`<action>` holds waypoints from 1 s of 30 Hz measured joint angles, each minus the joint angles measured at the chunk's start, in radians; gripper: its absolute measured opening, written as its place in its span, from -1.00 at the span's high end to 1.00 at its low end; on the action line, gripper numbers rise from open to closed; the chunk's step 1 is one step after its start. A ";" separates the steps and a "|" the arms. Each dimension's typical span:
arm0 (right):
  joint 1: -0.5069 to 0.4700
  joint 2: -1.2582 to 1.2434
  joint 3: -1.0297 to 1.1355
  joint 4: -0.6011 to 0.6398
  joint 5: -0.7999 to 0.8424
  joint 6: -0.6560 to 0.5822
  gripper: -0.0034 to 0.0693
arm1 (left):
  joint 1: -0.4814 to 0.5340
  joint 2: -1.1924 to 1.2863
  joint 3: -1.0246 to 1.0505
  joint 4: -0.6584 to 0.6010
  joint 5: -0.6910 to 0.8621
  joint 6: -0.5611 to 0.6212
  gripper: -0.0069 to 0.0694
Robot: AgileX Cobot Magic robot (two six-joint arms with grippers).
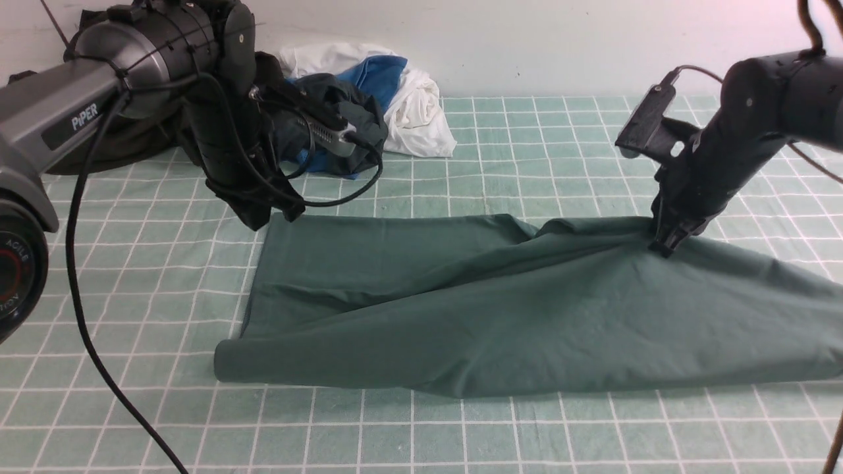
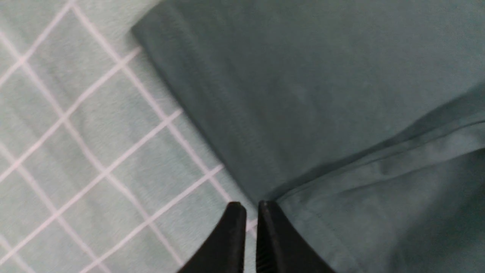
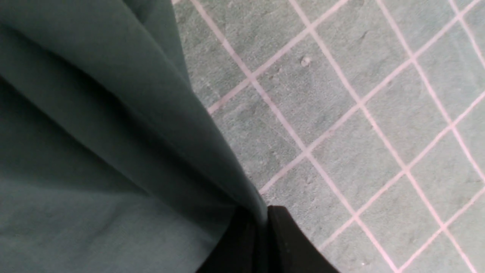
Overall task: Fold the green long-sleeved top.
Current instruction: Use both arms to drag the lower edge of the fabric forward and fold it over the upper edge
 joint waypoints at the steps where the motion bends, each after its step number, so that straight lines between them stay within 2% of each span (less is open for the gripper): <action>1: 0.000 0.006 -0.002 0.004 0.005 0.001 0.87 | 0.000 0.002 0.005 -0.023 0.001 0.028 0.66; 3: -0.001 0.010 -0.002 0.008 0.012 0.002 0.87 | 0.000 0.002 0.013 -0.057 0.002 0.066 0.61; 6: -0.003 0.011 -0.002 0.015 0.032 0.003 0.87 | -0.001 0.003 0.063 -0.145 0.002 0.201 0.30; 7: -0.003 0.011 -0.002 0.015 0.033 0.003 0.87 | -0.001 0.003 0.069 -0.150 0.002 0.215 0.27; 8: -0.003 0.011 -0.002 0.015 0.040 0.003 0.87 | -0.001 0.003 0.097 -0.162 0.002 0.264 0.13; 11: -0.003 0.011 -0.003 0.017 0.046 0.003 0.87 | -0.001 0.007 0.139 -0.166 0.002 0.327 -0.11; 15: -0.003 0.011 -0.003 0.019 0.049 0.003 0.87 | -0.001 0.036 0.176 -0.165 -0.025 0.376 -0.23; 19: -0.003 0.011 -0.003 0.022 0.050 0.003 0.87 | -0.001 0.063 0.179 -0.162 -0.062 0.377 -0.17; 27: -0.004 0.011 -0.004 0.032 0.057 0.003 0.87 | -0.001 0.061 0.178 -0.127 -0.109 0.311 0.59; 30: -0.004 0.011 -0.004 0.041 0.057 0.003 0.87 | -0.001 0.053 0.179 -0.123 -0.114 0.295 0.63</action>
